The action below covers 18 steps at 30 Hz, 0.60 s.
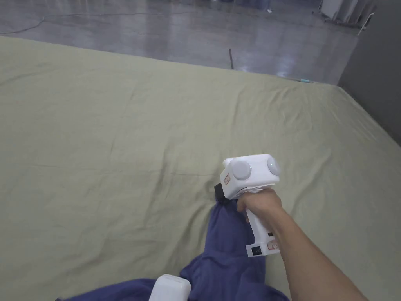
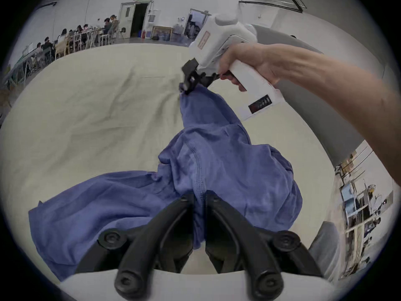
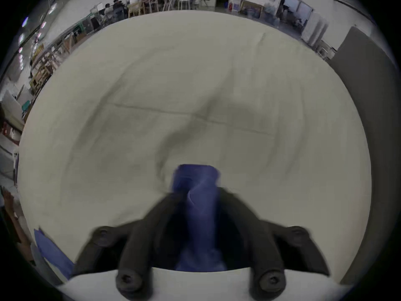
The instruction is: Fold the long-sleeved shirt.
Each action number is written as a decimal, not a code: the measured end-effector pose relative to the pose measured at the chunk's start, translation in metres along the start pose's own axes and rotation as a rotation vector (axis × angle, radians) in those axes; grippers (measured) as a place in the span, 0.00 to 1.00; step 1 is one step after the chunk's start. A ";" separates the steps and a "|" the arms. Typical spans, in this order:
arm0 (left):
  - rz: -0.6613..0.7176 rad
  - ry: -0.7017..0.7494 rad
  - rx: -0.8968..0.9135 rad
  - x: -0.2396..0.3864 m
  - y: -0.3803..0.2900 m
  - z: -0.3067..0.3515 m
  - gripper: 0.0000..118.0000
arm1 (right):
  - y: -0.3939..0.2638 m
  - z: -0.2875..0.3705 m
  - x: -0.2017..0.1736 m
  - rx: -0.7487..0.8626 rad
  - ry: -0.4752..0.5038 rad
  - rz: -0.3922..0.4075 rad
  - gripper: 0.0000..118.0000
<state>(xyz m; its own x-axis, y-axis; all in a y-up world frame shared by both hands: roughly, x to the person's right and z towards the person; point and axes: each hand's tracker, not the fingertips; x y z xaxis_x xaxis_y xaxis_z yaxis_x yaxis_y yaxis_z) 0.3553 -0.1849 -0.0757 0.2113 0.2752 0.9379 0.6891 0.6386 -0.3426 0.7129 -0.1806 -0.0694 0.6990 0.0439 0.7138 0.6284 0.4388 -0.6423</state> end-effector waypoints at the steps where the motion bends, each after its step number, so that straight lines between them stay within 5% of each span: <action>1: 0.005 0.002 0.016 -0.003 0.001 0.006 0.04 | -0.004 0.012 0.002 0.040 -0.004 0.000 0.19; 10: -0.005 0.120 0.311 -0.047 0.080 0.105 0.04 | -0.049 0.206 0.090 0.407 0.011 -0.225 0.19; 18: -0.150 0.248 0.571 -0.034 0.225 0.182 0.04 | -0.053 0.338 0.091 0.688 0.042 -0.218 0.19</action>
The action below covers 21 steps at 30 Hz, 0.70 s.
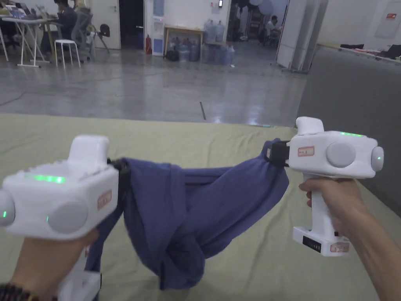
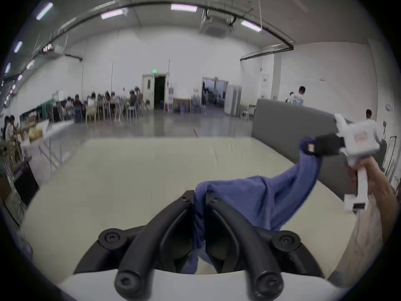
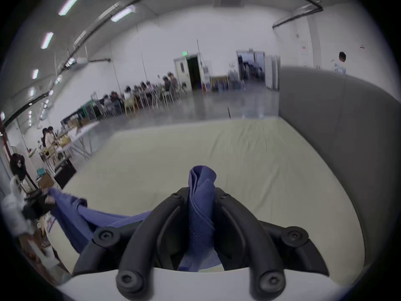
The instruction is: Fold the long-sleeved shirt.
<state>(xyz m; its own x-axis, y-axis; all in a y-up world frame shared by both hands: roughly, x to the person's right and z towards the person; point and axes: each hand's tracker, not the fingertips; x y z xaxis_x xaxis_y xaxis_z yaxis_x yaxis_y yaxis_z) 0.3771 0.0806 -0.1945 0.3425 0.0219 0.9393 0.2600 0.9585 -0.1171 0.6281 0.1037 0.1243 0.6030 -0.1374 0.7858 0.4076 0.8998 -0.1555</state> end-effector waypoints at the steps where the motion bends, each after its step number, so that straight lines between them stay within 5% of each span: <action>1: -0.022 0.011 0.024 -0.002 0.020 -0.004 0.04 | 0.013 0.004 -0.006 0.021 -0.001 0.002 0.19; 14: -0.056 0.181 0.136 -0.047 0.241 -0.120 0.04 | 0.179 -0.068 -0.069 0.235 -0.020 0.042 0.19; 21: -0.051 0.196 0.100 -0.057 0.216 -0.168 0.04 | 0.180 -0.124 -0.068 0.230 -0.032 -0.024 0.19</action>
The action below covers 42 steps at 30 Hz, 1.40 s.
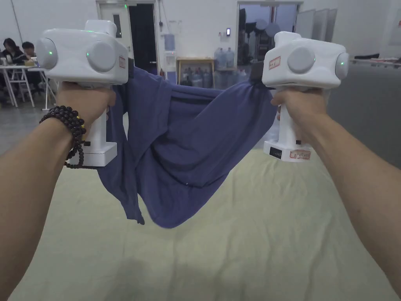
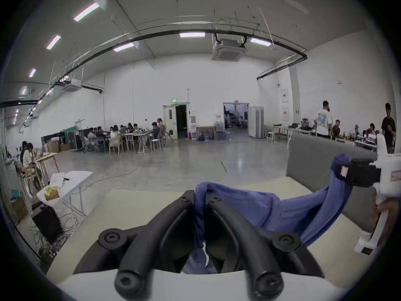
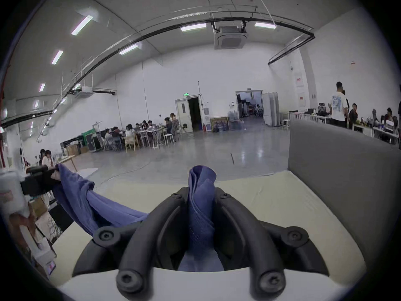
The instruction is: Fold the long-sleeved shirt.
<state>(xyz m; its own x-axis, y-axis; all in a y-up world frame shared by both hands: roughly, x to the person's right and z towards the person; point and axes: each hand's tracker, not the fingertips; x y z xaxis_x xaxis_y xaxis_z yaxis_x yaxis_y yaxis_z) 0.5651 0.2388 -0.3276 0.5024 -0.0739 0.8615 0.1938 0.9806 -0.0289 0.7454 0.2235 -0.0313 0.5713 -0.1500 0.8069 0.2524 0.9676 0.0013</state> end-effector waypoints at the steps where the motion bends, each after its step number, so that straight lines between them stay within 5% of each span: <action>1: 0.005 -0.001 -0.010 -0.001 -0.014 -0.007 0.04 | -0.012 -0.013 0.006 -0.006 0.005 -0.013 0.19; 8: -0.016 -0.053 -0.212 0.009 -0.171 -0.062 0.04 | -0.172 -0.090 0.035 -0.264 -0.024 -0.048 0.19; 14: 0.063 -0.093 -0.323 0.010 -0.253 -0.060 0.04 | -0.258 -0.072 0.057 -0.387 -0.028 -0.112 0.19; 18: 0.049 -0.135 -0.259 0.010 -0.255 0.017 0.04 | -0.253 -0.007 0.062 -0.362 0.032 -0.104 0.19; 22: 0.032 -0.157 -0.229 0.015 -0.291 0.121 0.04 | -0.276 0.084 0.055 -0.377 0.058 -0.012 0.19; 29: 0.094 -0.188 -0.408 0.022 -0.432 0.291 0.04 | -0.402 0.218 0.040 -0.528 0.046 0.085 0.19; 38: 0.124 -0.211 -0.516 0.006 -0.500 0.346 0.05 | -0.497 0.286 0.041 -0.677 0.021 0.073 0.20; 39: 0.123 -0.211 -0.508 0.003 -0.507 0.338 0.10 | -0.495 0.289 0.042 -0.661 0.024 0.076 0.30; 40: 0.136 -0.226 -0.496 -0.001 -0.503 0.337 0.42 | -0.487 0.290 0.042 -0.633 0.007 0.067 0.69; 41: 0.144 -0.229 -0.497 -0.006 -0.496 0.336 0.82 | -0.476 0.293 0.041 -0.641 -0.004 0.056 0.95; 42: 0.150 -0.238 -0.504 -0.010 -0.487 0.334 1.00 | -0.465 0.295 0.042 -0.645 -0.014 0.042 1.00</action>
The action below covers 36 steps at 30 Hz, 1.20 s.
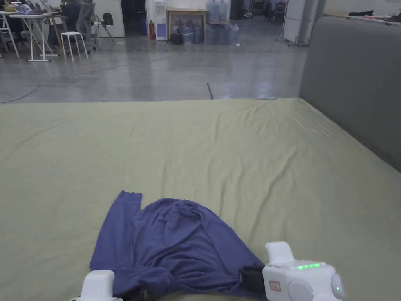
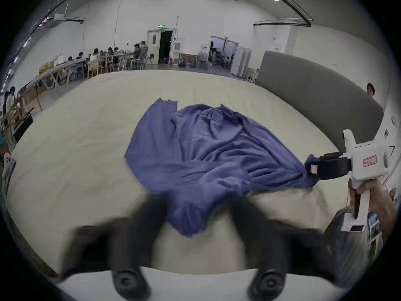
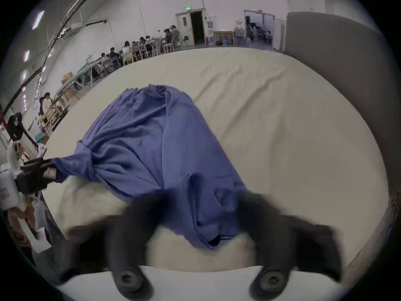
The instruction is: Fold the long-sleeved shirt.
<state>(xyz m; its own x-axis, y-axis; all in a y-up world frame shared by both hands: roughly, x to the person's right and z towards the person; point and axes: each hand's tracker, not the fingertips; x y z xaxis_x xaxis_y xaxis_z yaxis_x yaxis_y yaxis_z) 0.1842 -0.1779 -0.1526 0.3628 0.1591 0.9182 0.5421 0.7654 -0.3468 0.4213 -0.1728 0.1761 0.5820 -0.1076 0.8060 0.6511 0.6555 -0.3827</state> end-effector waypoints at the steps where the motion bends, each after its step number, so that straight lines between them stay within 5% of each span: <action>1: -0.005 -0.005 -0.004 0.013 0.010 0.013 1.00 | 0.005 0.010 0.001 0.019 -0.010 -0.015 1.00; 4: -0.039 0.009 0.100 0.013 0.040 0.038 1.00 | 0.026 0.061 0.001 0.153 -0.050 -0.014 1.00; 5: -0.044 0.052 0.098 0.014 0.051 0.041 0.99 | 0.032 0.071 0.000 0.157 -0.094 -0.015 0.93; 6: -0.038 0.049 0.097 0.013 0.061 0.044 0.86 | 0.035 0.079 -0.002 0.159 -0.122 -0.017 0.71; 8: -0.025 0.035 0.132 0.010 0.076 0.047 0.44 | 0.034 0.092 -0.006 0.195 -0.121 -0.025 0.39; 9: -0.034 0.042 0.146 0.034 0.074 0.060 0.44 | 0.035 0.090 -0.008 0.185 -0.128 -0.025 0.39; 10: -0.043 0.067 0.151 0.035 0.078 0.056 0.00 | 0.033 0.089 -0.007 0.161 -0.180 -0.044 0.02; 12: -0.045 0.032 0.123 0.034 0.084 0.055 0.00 | 0.033 0.085 -0.009 0.142 -0.109 -0.052 0.02; 19: 0.009 0.016 0.108 0.018 0.136 0.006 0.00 | 0.030 0.069 0.002 0.114 -0.104 -0.086 0.02; 20: 0.029 0.003 0.100 0.013 0.150 -0.011 0.07 | 0.030 0.065 0.003 0.106 -0.102 -0.086 0.02; 21: 0.040 0.010 0.077 0.020 0.158 -0.023 0.33 | 0.031 0.060 0.004 0.098 -0.103 -0.086 0.02; 22: 0.055 0.021 0.037 0.017 0.171 -0.045 0.81 | 0.031 0.056 0.005 0.091 -0.101 -0.087 0.02; 23: 0.062 0.020 -0.017 0.012 0.183 -0.068 0.90 | 0.030 0.052 0.006 0.084 -0.099 -0.091 0.02; 33: -0.099 0.154 -0.278 0.032 0.212 -0.240 0.88 | 0.031 0.002 0.018 -0.013 -0.094 -0.115 0.02; 34: -0.106 0.169 -0.332 0.033 0.211 -0.253 0.84 | 0.031 0.000 0.019 -0.017 -0.094 -0.112 0.02; 36: -0.143 0.182 -0.393 0.040 0.205 -0.269 0.54 | 0.031 -0.001 0.021 -0.020 -0.096 -0.110 0.02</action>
<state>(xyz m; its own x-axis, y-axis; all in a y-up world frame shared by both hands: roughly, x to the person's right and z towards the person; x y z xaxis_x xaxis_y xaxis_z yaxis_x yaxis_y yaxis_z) 0.5139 -0.1820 -0.2389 0.3717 -0.0703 0.9257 0.8303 0.4712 -0.2976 0.4544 -0.1556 0.1810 0.4582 -0.1056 0.8825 0.7187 0.6282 -0.2980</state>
